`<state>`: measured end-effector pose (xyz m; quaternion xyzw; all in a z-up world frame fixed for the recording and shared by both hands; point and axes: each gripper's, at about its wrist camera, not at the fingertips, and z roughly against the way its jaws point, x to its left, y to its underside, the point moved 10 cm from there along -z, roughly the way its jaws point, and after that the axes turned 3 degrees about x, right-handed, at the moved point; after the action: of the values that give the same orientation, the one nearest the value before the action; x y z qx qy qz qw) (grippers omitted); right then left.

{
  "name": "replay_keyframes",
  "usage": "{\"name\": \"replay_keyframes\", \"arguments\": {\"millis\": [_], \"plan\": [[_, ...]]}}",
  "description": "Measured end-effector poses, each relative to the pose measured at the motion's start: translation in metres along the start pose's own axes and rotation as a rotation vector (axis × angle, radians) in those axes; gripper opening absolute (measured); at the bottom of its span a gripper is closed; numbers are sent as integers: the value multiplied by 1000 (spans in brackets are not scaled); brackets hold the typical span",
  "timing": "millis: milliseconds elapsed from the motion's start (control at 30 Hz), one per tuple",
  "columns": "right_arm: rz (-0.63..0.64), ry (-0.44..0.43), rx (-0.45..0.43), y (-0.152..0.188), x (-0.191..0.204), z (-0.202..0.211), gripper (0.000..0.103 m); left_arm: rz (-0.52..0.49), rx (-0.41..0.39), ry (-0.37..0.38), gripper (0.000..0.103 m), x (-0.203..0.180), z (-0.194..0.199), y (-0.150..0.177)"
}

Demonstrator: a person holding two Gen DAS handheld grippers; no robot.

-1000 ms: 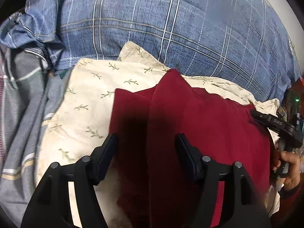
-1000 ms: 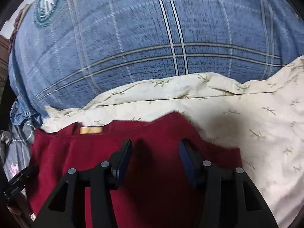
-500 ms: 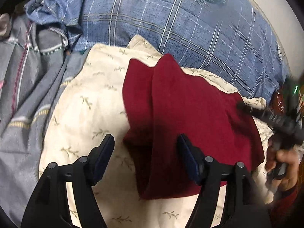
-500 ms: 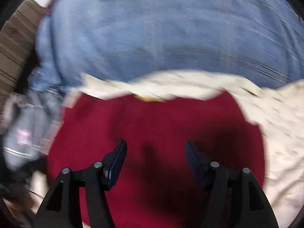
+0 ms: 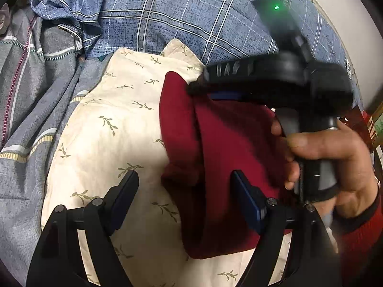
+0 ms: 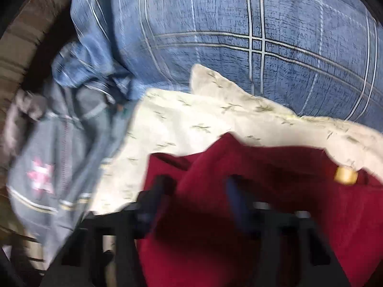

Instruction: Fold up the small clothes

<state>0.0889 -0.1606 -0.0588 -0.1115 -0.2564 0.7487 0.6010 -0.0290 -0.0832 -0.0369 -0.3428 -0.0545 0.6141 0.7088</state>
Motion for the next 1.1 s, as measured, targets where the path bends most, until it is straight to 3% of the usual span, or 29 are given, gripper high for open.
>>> {"name": "replay_keyframes", "arguments": {"millis": [133,233,367,500,633,767,900,1100], "plan": [[2,-52,-47,-4,3,15,4,15,18,24,80,2,-2,1],[-13,-73,-63,-13,13,14,4,11,16,24,80,1,-3,-1],[-11,-46,-3,-4,18,-15,4,14,17,17,81,4,-4,-1],[-82,-132,-32,2,15,4,12,28,27,24,84,7,-7,0],[-43,-149,-76,12,19,35,34,22,24,17,84,6,-7,-1],[-43,-94,-121,21,8,44,34,26,21,18,86,7,-7,-1],[-107,-26,-140,25,-18,22,34,25,14,19,87,9,-8,-2],[-229,-155,-195,29,-42,-1,32,40,5,49,87,7,-13,-4]]}}
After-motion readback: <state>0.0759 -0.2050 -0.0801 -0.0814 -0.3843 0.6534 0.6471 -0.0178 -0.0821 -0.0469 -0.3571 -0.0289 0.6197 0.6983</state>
